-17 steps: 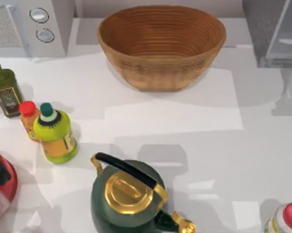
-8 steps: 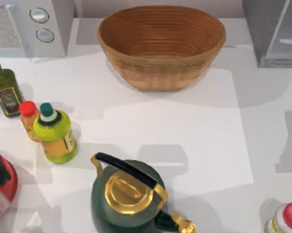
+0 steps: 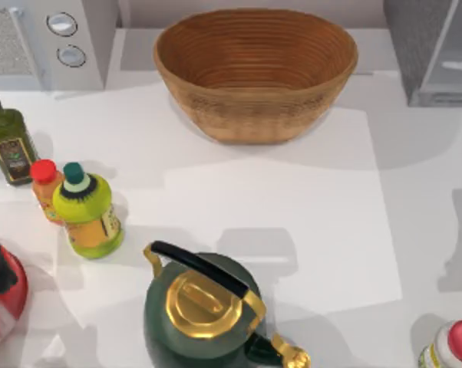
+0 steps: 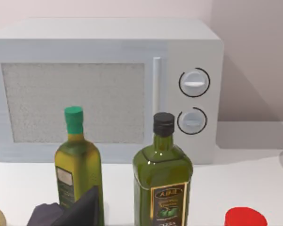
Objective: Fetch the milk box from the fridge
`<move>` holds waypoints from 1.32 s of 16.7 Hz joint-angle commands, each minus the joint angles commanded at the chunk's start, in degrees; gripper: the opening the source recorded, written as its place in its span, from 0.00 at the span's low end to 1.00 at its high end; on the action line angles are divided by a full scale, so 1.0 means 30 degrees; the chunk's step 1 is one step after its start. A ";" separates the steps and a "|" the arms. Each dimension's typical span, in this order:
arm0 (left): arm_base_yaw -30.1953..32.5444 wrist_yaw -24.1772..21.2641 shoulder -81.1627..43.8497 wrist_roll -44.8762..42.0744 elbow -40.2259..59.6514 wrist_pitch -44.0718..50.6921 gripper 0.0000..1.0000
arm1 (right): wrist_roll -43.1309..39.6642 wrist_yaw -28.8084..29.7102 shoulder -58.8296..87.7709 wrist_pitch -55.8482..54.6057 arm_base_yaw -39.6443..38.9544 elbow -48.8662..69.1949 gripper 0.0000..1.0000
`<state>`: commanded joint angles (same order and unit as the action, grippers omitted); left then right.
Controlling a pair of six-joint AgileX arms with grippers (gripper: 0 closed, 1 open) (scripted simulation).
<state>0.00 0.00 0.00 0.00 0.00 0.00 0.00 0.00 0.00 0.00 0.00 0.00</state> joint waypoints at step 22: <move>0.0000 0.0000 0.0000 0.0000 0.0000 0.0000 1.00 | 0.0396 -1.5350 2.4430 -2.4335 0.3336 0.0364 0.00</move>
<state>0.00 0.00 0.00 0.00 0.00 0.00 1.19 -46.05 73.29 -73.00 10.01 1.09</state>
